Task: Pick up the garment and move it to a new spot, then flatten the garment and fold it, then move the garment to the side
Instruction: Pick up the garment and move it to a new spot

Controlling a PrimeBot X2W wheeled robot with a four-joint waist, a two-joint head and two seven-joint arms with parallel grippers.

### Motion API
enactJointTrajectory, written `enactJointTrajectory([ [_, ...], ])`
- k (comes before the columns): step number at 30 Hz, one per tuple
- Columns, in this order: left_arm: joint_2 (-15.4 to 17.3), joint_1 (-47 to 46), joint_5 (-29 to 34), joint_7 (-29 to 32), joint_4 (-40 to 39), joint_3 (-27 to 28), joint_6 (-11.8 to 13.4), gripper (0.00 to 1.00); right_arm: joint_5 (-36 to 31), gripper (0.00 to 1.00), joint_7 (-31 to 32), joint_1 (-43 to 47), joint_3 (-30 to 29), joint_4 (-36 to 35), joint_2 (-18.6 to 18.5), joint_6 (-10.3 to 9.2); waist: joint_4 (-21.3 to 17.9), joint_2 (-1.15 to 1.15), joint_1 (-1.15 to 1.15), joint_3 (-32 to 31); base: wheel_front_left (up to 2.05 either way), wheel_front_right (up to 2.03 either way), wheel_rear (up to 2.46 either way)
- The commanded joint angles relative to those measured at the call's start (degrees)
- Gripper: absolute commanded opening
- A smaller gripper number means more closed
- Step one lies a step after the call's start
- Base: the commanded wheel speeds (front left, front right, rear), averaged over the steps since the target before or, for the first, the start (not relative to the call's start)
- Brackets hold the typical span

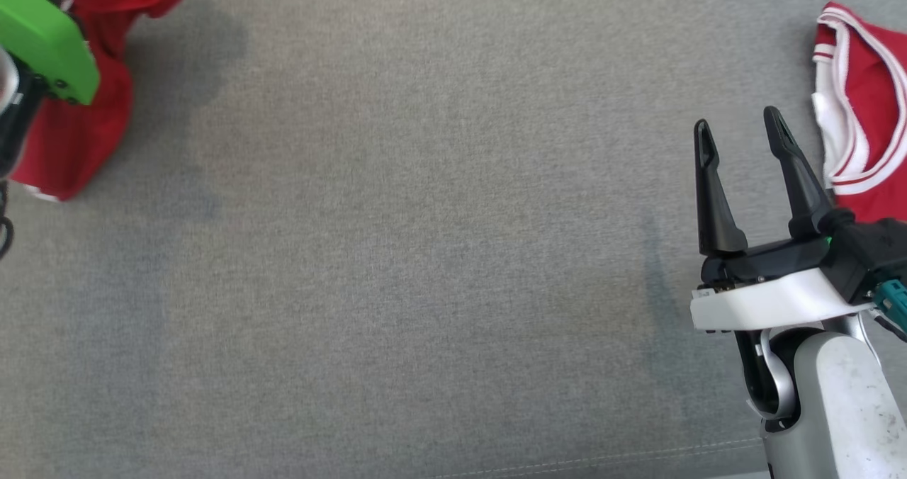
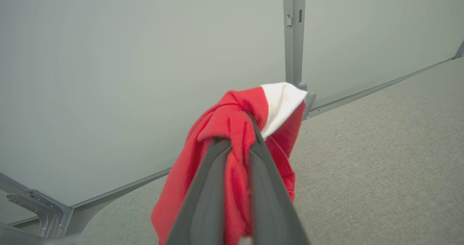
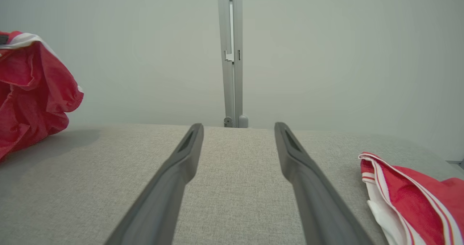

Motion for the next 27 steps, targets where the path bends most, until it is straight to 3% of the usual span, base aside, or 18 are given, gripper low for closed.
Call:
enactJointTrajectory([
  [1,0.37,0.93,-0.86,-0.03,-1.82,-1.19,0.11,0.0,0.79,1.0,-0.66,0.83,-0.04,0.67,-0.06,-0.09,-2.7,0.4,0.0,-5.07,0.0,0.0,0.0],
  [16,-2.77,5.38,-6.25,1.84,-23.65,-12.87,0.11,0.0,3.9,1.0,-2.98,4.01,0.96,5.73,-0.06,-0.09,-7.91,0.4,0.0,-12.43,0.0,0.0,0.0],
  [21,-5.76,10.17,-7.56,0.64,-22.9,-15.34,0.28,0.0,4.92,1.0,-3.5,4.38,2.13,6.74,-0.07,-0.09,-9.08,0.4,0.0,-12.35,0.0,0.0,0.0],
  [27,-9.82,17.21,-10.04,-2.11,-16.39,-18.09,0.22,0.0,5.94,1.0,-4.24,4.3,3.15,7.71,-0.05,-0.09,-10.08,0.4,0.0,-11.54,0.0,0.0,0.0],
])
